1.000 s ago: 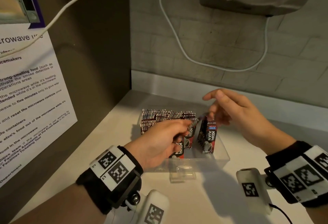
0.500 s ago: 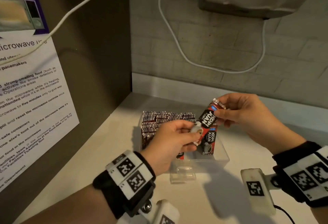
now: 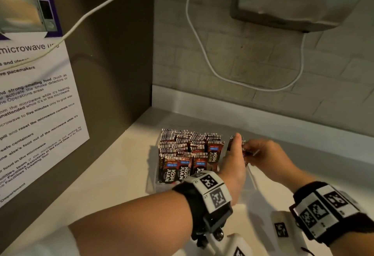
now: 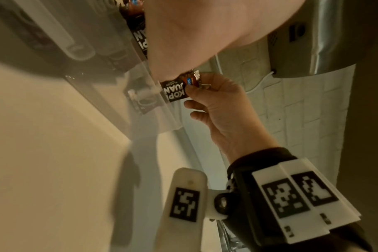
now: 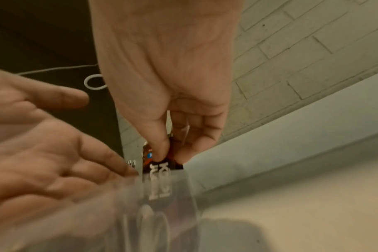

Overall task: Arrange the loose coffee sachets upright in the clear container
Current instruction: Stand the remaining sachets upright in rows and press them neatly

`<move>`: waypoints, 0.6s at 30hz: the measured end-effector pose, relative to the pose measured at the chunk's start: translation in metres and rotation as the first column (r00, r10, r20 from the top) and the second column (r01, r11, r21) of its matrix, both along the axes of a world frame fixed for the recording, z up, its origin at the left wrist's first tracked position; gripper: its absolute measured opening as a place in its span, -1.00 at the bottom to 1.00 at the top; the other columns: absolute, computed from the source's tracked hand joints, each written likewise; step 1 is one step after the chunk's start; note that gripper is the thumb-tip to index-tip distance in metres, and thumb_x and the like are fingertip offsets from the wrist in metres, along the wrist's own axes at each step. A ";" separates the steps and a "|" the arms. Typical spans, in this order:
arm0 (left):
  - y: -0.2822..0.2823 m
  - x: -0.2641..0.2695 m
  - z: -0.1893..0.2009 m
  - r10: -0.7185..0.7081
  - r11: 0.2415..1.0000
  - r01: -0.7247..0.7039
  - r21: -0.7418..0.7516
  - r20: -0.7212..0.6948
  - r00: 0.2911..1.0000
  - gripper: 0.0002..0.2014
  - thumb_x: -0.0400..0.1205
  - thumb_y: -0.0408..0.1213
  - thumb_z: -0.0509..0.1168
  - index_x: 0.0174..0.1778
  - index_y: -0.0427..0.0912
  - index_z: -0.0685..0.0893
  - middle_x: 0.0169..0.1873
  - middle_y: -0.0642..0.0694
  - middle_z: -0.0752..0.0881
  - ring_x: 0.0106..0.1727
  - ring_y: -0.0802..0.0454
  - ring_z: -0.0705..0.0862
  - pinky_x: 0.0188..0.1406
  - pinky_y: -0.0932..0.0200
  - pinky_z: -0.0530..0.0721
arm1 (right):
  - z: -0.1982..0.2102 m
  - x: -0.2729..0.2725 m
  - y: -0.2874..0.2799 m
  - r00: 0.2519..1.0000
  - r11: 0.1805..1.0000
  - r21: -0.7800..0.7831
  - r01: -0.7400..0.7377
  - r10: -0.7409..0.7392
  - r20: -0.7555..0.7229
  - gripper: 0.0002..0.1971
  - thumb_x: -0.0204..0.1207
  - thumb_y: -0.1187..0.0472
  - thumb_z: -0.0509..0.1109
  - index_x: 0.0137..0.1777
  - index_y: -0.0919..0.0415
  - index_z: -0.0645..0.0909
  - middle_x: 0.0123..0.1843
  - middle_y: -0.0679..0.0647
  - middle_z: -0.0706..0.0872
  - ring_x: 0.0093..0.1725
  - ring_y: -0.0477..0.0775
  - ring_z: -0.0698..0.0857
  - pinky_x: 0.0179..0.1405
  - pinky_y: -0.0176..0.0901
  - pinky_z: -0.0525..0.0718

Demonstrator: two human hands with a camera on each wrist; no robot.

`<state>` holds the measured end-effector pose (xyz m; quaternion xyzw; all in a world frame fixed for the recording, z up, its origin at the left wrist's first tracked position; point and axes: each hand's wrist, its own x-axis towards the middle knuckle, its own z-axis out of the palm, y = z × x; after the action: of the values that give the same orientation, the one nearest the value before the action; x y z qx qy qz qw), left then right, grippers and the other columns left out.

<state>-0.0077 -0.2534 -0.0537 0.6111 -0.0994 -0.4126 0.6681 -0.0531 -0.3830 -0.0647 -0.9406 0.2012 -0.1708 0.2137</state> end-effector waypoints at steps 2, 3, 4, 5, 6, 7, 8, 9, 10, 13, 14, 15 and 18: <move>-0.007 0.002 -0.002 0.002 0.999 -0.002 0.046 -0.002 1.000 -0.11 0.52 0.49 -0.02 0.56 -0.13 0.42 0.52 -0.11 0.45 0.53 -0.02 0.40 0.59 -0.04 0.25 | -0.004 0.002 0.002 0.999 0.999 -0.052 0.010 -0.008 0.032 -0.84 0.39 0.40 0.54 -0.08 0.17 0.76 -0.24 -0.02 0.77 -0.24 0.04 0.72 -0.17 -0.12 0.63; -0.012 0.004 -0.004 0.010 0.999 -0.009 0.048 -0.020 1.000 0.04 0.40 0.59 -0.03 0.64 -0.12 0.29 0.61 -0.12 0.32 0.61 -0.03 0.29 0.62 -0.07 0.18 | -0.006 0.003 0.003 0.999 0.998 -0.060 0.018 -0.015 0.049 -0.84 0.40 0.38 0.54 -0.07 0.17 0.75 -0.25 -0.04 0.75 -0.22 0.08 0.72 -0.19 -0.13 0.60; -0.017 0.006 -0.006 0.011 0.998 -0.008 0.061 -0.050 0.999 0.15 0.28 0.64 -0.05 0.68 -0.10 0.21 0.65 -0.12 0.23 0.64 -0.04 0.23 0.64 -0.10 0.13 | -0.007 0.003 0.004 0.997 0.998 -0.059 0.030 -0.026 0.067 -0.83 0.40 0.38 0.54 -0.06 0.15 0.73 -0.25 -0.06 0.73 -0.21 0.09 0.71 -0.22 -0.16 0.57; -0.020 0.008 -0.007 0.016 0.998 -0.011 0.069 -0.076 0.997 0.18 0.26 0.65 -0.06 0.69 -0.09 0.18 0.67 -0.13 0.20 0.65 -0.05 0.20 0.64 -0.11 0.11 | -0.007 0.004 0.005 0.996 0.998 -0.042 0.049 -0.045 0.082 -0.80 0.39 0.37 0.55 -0.06 0.12 0.69 -0.25 -0.08 0.71 -0.21 0.08 0.71 -0.24 -0.18 0.54; -0.020 0.009 -0.005 0.007 0.997 0.001 0.074 -0.102 0.995 0.11 0.35 0.62 -0.06 0.69 -0.11 0.17 0.66 -0.15 0.22 0.65 -0.06 0.21 0.64 -0.09 0.12 | -0.008 0.005 0.005 0.993 0.998 -0.005 0.069 -0.068 0.093 -0.75 0.37 0.37 0.57 -0.04 0.10 0.63 -0.23 -0.08 0.70 -0.20 0.07 0.71 -0.25 -0.20 0.54; -0.021 0.011 -0.004 0.004 0.998 0.004 0.067 -0.120 0.993 0.01 0.47 0.55 -0.05 0.68 -0.14 0.18 0.65 -0.17 0.25 0.64 -0.06 0.24 0.62 -0.05 0.16 | -0.009 0.006 0.006 0.991 0.994 0.047 0.098 -0.102 0.092 -0.67 0.35 0.36 0.59 0.01 0.09 0.56 -0.20 -0.06 0.68 -0.19 0.06 0.70 -0.25 -0.20 0.56; -0.023 0.013 -0.005 0.010 0.998 -0.003 0.055 -0.135 0.991 -0.09 0.56 0.47 -0.04 0.67 -0.15 0.18 0.64 -0.18 0.27 0.62 -0.06 0.27 0.59 0.00 0.20 | -0.010 0.007 0.007 0.987 0.986 0.109 0.130 -0.139 0.078 -0.58 0.33 0.34 0.61 0.07 0.09 0.49 -0.17 -0.03 0.67 -0.18 0.06 0.69 -0.25 -0.19 0.58; -0.026 0.016 -0.008 0.017 0.999 -0.011 0.042 -0.146 0.989 -0.14 0.61 0.41 -0.03 0.67 -0.16 0.19 0.62 -0.18 0.29 0.61 -0.06 0.30 0.55 0.01 0.23 | -0.010 0.007 0.009 0.983 0.973 0.163 0.164 -0.175 0.053 -0.49 0.30 0.32 0.63 0.14 0.11 0.43 -0.14 0.00 0.65 -0.17 0.06 0.67 -0.25 -0.17 0.60; -0.028 0.017 -0.010 0.018 0.999 -0.011 0.041 -0.155 0.988 -0.17 0.62 0.39 -0.01 0.66 -0.15 0.22 0.60 -0.18 0.33 0.58 -0.05 0.34 0.51 0.01 0.26 | -0.010 0.008 0.011 0.979 0.959 0.207 0.193 -0.202 0.024 -0.40 0.26 0.31 0.66 0.20 0.13 0.39 -0.12 0.03 0.63 -0.17 0.06 0.66 -0.26 -0.15 0.61; -0.030 0.016 -0.014 0.028 0.999 -0.023 0.029 -0.174 0.984 -0.25 0.58 0.40 0.06 0.47 -0.11 0.51 0.31 -0.11 0.59 0.32 -0.05 0.57 0.32 0.05 0.45 | -0.010 0.012 0.016 0.968 0.913 0.322 0.250 -0.224 -0.117 -0.33 0.24 0.36 0.65 0.26 0.15 0.34 -0.12 0.00 0.61 -0.19 0.02 0.67 -0.33 -0.06 0.70; -0.030 0.015 -0.015 0.038 0.999 -0.034 0.021 -0.185 0.982 -0.24 0.53 0.45 0.10 0.42 -0.09 0.56 0.28 -0.10 0.64 0.28 -0.06 0.61 0.31 0.02 0.50 | -0.010 0.013 0.017 0.961 0.897 0.355 0.264 -0.214 -0.175 -0.35 0.24 0.38 0.63 0.24 0.14 0.34 -0.13 -0.03 0.60 -0.21 0.00 0.68 -0.34 -0.06 0.76; -0.032 0.014 -0.018 0.049 0.999 -0.045 0.022 -0.200 0.979 -0.17 0.44 0.51 0.14 0.42 -0.07 0.57 0.29 -0.11 0.65 0.29 -0.08 0.62 0.32 -0.05 0.55 | -0.010 0.014 0.018 0.953 0.885 0.378 0.272 -0.193 -0.233 -0.34 0.22 0.41 0.63 0.22 0.13 0.34 -0.12 -0.05 0.61 -0.21 -0.01 0.70 -0.32 -0.05 0.79; -0.041 0.018 -0.029 0.058 0.998 -0.059 0.006 -0.238 0.970 0.19 0.05 0.65 0.13 0.58 0.02 0.40 0.50 -0.10 0.49 0.46 -0.10 0.50 0.30 -0.22 0.55 | -0.013 0.015 0.019 0.930 0.881 0.399 0.253 -0.109 -0.351 -0.28 0.11 0.41 0.68 0.25 0.13 0.45 -0.02 0.05 0.73 -0.11 0.09 0.79 -0.20 0.07 0.82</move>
<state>0.0101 -0.2945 -0.0827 0.5596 -0.0009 -0.4630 0.6874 -0.0382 -0.3639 -0.0780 -0.8601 0.3542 0.0133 0.3668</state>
